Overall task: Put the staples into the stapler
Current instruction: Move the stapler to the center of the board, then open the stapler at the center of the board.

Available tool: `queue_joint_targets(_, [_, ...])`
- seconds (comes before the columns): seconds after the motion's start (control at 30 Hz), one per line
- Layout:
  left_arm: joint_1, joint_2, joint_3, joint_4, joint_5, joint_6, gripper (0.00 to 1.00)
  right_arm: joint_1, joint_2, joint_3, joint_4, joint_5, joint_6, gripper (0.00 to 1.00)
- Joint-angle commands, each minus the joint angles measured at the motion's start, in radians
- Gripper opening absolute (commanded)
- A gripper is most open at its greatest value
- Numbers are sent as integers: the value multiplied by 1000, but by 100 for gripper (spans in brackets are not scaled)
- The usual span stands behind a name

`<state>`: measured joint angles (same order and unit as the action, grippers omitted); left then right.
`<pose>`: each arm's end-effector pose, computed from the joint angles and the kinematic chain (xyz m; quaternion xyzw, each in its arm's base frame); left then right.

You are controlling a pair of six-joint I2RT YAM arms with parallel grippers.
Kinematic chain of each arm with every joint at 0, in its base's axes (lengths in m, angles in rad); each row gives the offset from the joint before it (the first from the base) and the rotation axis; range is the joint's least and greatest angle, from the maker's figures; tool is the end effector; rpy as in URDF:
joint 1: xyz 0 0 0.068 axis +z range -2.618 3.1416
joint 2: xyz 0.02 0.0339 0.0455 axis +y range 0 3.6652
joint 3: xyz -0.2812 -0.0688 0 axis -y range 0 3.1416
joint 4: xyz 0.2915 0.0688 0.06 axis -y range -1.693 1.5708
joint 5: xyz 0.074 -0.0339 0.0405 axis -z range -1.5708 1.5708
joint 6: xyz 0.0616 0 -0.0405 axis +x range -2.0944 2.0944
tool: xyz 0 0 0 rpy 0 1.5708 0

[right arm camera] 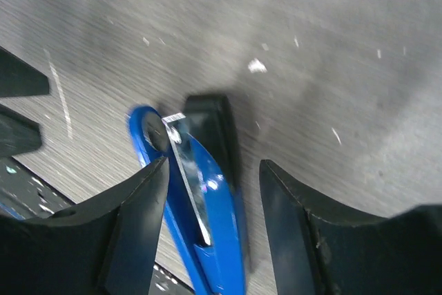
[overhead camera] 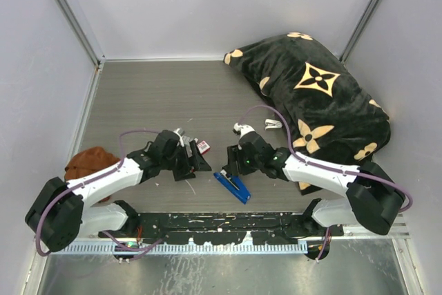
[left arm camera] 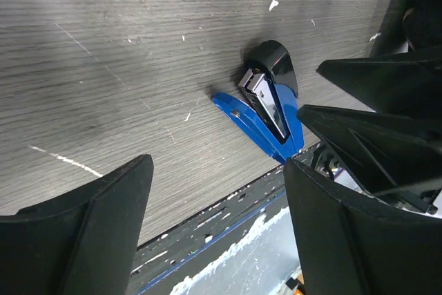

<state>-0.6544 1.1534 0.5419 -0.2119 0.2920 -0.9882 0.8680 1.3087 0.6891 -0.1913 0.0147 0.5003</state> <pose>0.2031 -0.1781 0.1548 -0.1006 0.9171 -0.3567 0.1469 0.2028 0.2380 0.1664 -0.1671 0.9135 0.2291 0.2917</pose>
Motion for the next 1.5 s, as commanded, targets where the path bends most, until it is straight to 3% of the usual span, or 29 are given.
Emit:
queue_joint_targets(0.0, [-36, 44, 35, 124, -14, -63, 77, -43, -54, -115, 80, -149, 47, 59])
queue_joint_targets(0.37, [-50, 213, 38, 219, 5, -108, 71, -51, 33, -197, 265, -212, 103, 45])
queue_joint_targets(0.7, [-61, 303, 58, 242, 9, -113, 67, -49, 30, -232, 295, -206, 108, 43])
queue_joint_targets(0.93, [-90, 327, 63, 248, 26, -138, 52, -48, 14, -242, 285, -169, 110, 42])
queue_joint_targets(1.0, [-99, 309, 64, 211, 16, -138, 54, -47, 4, -245, 286, -155, 110, 42])
queue_joint_targets(1.1, [-103, 271, 61, 130, -27, -134, 66, -46, -9, -245, 279, -135, 107, 41])
queue_joint_targets(1.47, [-109, 212, 71, 106, -53, -198, 60, -28, -29, -249, 278, -96, 94, 40])
